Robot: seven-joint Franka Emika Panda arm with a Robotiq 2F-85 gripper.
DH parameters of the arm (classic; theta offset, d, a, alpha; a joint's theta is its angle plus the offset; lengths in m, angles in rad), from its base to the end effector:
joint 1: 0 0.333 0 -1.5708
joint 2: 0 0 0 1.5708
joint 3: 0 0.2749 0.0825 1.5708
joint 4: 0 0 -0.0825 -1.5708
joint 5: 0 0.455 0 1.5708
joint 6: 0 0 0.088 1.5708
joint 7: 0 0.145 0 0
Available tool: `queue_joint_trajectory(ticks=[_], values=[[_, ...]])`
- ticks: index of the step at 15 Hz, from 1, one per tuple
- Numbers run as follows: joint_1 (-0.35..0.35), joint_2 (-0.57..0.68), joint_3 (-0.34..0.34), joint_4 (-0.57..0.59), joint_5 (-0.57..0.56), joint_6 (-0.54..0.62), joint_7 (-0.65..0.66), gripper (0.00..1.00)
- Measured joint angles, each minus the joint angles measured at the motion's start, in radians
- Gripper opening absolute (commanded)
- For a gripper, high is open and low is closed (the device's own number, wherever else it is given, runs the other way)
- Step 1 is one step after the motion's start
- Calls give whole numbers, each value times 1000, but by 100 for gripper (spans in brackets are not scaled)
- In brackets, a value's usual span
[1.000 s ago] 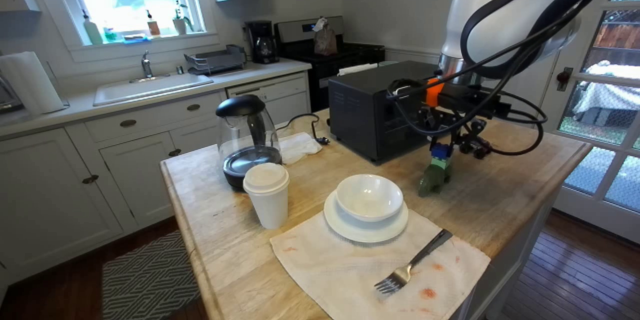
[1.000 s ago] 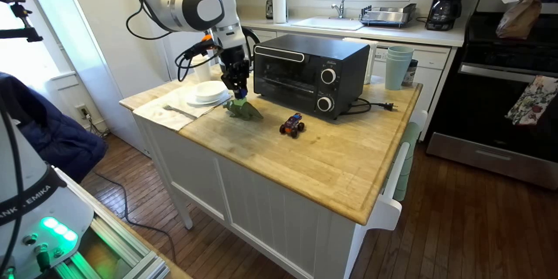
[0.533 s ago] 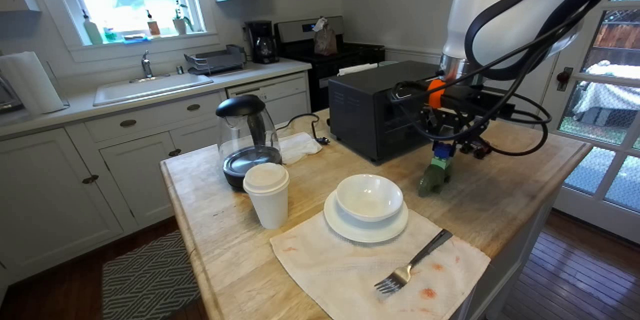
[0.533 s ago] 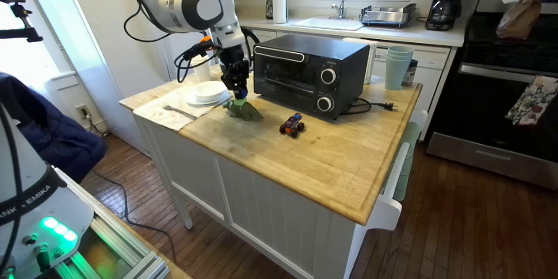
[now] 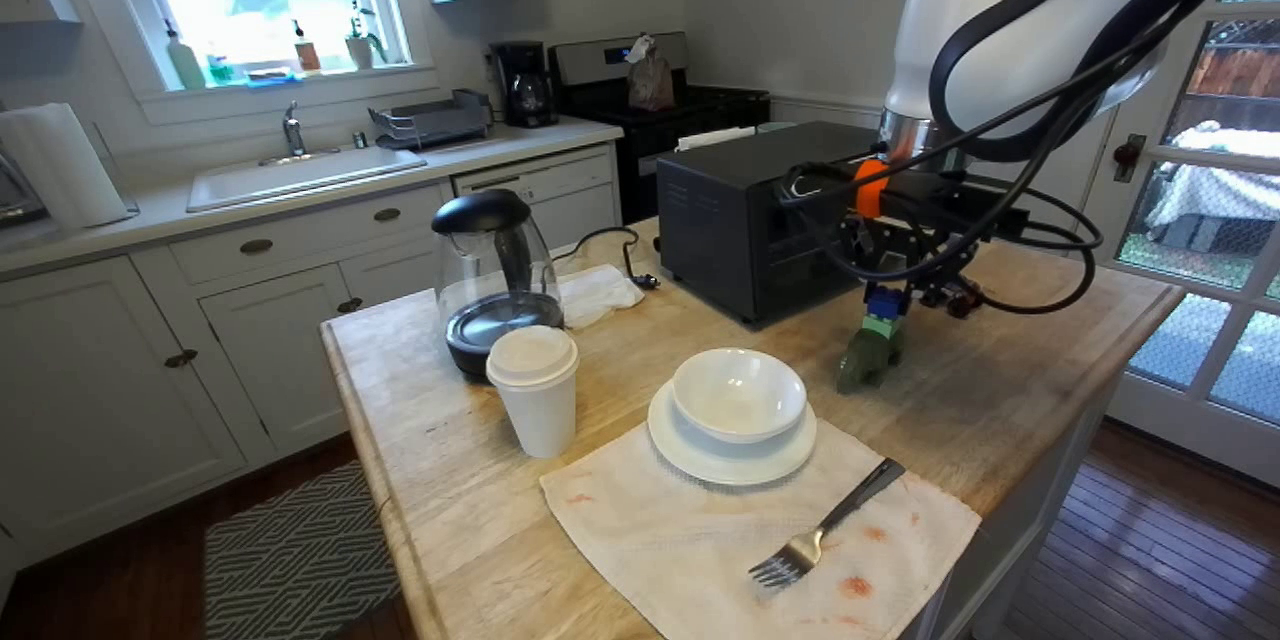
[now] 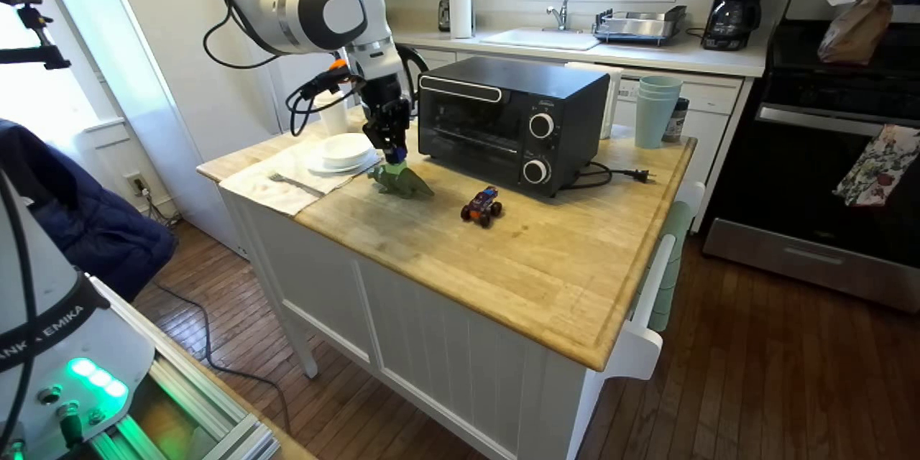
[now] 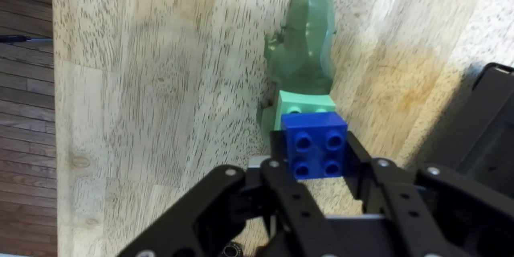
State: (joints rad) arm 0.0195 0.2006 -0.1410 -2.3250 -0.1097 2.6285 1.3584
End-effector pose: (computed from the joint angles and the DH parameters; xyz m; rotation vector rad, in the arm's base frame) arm 0.5640 -0.0724 0.1282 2.4065 -1.9919 0.2105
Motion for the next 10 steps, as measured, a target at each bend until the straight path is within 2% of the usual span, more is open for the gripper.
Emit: queue_joint_trajectory(ticks=[10], values=[[0,1,7,-9,41,13,9,12]])
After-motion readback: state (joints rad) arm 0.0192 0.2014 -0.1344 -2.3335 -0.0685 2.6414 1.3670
